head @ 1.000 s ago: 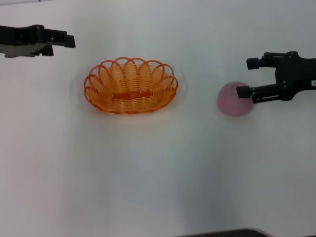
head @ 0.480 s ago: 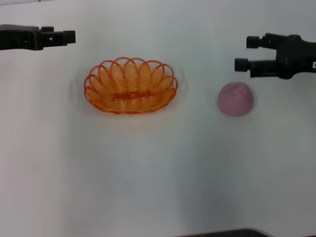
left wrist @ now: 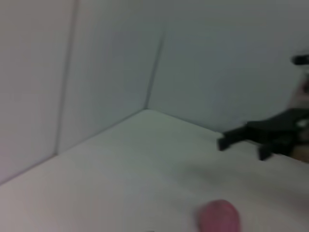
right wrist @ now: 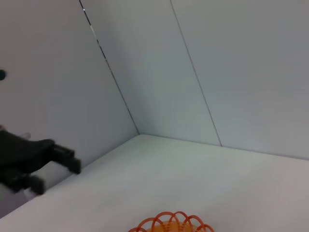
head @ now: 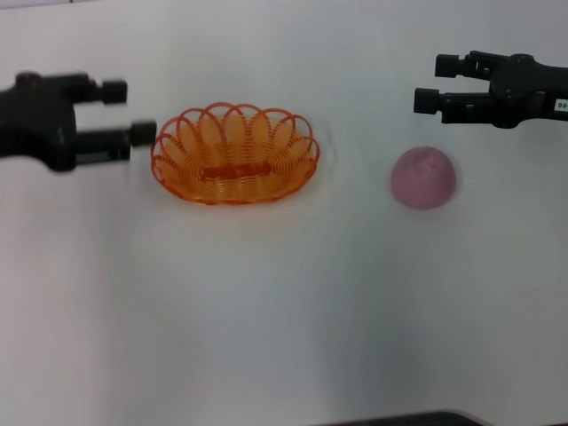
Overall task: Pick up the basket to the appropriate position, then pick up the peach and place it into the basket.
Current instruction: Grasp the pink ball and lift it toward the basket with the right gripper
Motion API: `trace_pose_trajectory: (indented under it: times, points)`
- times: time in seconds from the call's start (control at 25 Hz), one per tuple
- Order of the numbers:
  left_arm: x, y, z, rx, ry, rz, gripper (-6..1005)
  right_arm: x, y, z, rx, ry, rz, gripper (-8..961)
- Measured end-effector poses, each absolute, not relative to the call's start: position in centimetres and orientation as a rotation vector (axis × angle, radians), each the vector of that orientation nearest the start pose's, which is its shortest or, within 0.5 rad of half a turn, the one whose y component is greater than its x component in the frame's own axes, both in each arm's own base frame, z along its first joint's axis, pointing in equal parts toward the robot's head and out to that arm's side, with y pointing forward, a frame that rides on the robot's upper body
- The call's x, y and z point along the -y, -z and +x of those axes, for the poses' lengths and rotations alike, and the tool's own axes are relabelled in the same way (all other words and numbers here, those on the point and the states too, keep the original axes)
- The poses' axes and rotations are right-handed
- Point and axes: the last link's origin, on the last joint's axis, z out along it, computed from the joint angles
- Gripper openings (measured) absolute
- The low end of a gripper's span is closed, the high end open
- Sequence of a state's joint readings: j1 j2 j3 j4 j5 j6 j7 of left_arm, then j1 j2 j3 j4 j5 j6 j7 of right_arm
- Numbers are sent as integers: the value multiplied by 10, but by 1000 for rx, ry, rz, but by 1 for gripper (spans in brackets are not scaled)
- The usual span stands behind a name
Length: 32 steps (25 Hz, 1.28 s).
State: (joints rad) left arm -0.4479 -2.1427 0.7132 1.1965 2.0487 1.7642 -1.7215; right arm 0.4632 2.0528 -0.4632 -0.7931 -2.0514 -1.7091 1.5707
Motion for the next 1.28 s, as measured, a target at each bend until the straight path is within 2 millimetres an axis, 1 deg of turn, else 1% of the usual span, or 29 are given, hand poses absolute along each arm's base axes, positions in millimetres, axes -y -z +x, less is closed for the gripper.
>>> trace_pose_trajectory:
  times: [0.12,0.24,0.36,0.56,0.68,0.72,0.76,0.88,1.04,1.28]
  points:
    - [-301,-54,-229,514,599,-2880,675,-315,-58,288,-854,-798,-2548,942]
    - [-291,-50,-238,498,614,-2929,674,-315,-57,290,-869,-798,-2542,941]
    - [-282,-45,-252,520,623,-2923,674,-316,-55,291,-878,-789,-2541,941]
    - [-273,-38,-274,597,615,-2902,675,-318,-53,290,-874,-776,-2550,941]
    - [-268,-32,-283,615,619,-2891,675,-317,-53,290,-868,-774,-2552,941]
    - [-268,-32,-283,615,619,-2891,675,-318,-53,290,-867,-773,-2553,941]
    - [-265,-27,-290,631,579,-2888,675,-318,-53,290,-867,-773,-2553,941]
    - [-266,-26,-292,660,522,-2899,674,-318,-53,289,-863,-773,-2555,941]
    - [-274,-34,-288,690,410,-2903,674,-320,-53,288,-858,-771,-2558,942]
    - [-279,-36,-287,688,362,-2898,674,-319,-52,288,-858,-764,-2567,942]
